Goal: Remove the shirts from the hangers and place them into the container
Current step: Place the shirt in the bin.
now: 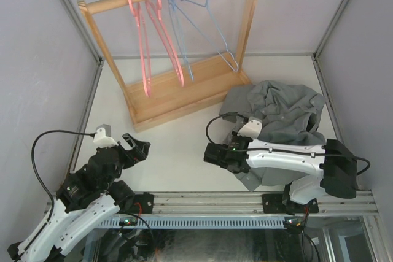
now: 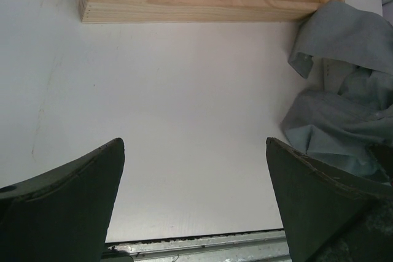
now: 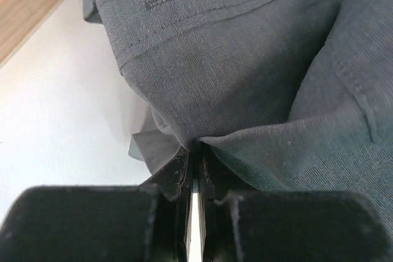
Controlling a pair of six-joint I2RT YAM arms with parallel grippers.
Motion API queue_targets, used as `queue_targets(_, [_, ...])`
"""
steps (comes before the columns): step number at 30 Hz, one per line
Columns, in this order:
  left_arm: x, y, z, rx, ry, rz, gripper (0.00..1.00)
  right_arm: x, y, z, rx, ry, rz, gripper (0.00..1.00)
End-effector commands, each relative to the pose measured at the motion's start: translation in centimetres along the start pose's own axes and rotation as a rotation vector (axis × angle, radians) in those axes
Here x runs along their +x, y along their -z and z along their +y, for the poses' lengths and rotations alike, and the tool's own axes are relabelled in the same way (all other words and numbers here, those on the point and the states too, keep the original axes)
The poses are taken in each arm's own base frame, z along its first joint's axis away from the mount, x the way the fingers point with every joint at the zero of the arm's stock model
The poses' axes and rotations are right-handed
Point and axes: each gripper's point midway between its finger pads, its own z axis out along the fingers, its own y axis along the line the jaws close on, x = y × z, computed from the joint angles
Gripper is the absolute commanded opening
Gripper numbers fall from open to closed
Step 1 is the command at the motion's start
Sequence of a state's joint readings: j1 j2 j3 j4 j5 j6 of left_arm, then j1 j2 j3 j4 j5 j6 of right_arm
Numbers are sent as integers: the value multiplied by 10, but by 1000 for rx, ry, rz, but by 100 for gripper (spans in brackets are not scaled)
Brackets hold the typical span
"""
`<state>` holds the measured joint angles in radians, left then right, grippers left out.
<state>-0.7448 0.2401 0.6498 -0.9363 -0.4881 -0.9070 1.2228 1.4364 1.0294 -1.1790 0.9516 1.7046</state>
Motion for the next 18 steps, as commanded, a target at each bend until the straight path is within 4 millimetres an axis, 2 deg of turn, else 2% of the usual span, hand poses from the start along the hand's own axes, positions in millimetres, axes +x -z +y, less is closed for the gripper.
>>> queue_targets(1, [-1, -3, 3, -19, 6, -14, 100, -62, 31, 4, -114, -79, -188, 0])
queue_targets(4, [-3, -3, 4, -24, 5, -21, 100, -118, 65, 10, -234, -46, -284, 0])
queue_targets(6, [-3, -5, 1, -18, 5, -24, 100, -154, 71, 6, -248, -34, -328, 0])
queue_targets(8, [-4, -6, -3, -6, 4, -23, 100, -184, 62, -6, -220, -20, -366, 0])
queue_targets(10, [-5, -6, -6, -1, 2, -19, 100, -204, 44, -14, -215, 1, -366, 0])
queue_targets(11, [-4, -6, -7, -3, -2, -13, 100, -208, 35, -20, -212, -6, -348, 0])
queue_targets(14, [-4, -5, -6, -11, -8, -6, 100, -205, 0, -61, -58, -27, -279, 0])
queue_targets(16, [-2, -5, -3, -19, -2, -4, 100, -195, -24, -85, 49, -12, -237, 0])
queue_targets(18, [1, -7, -2, -11, 13, -6, 100, -175, -50, -97, 103, 9, -155, 0])
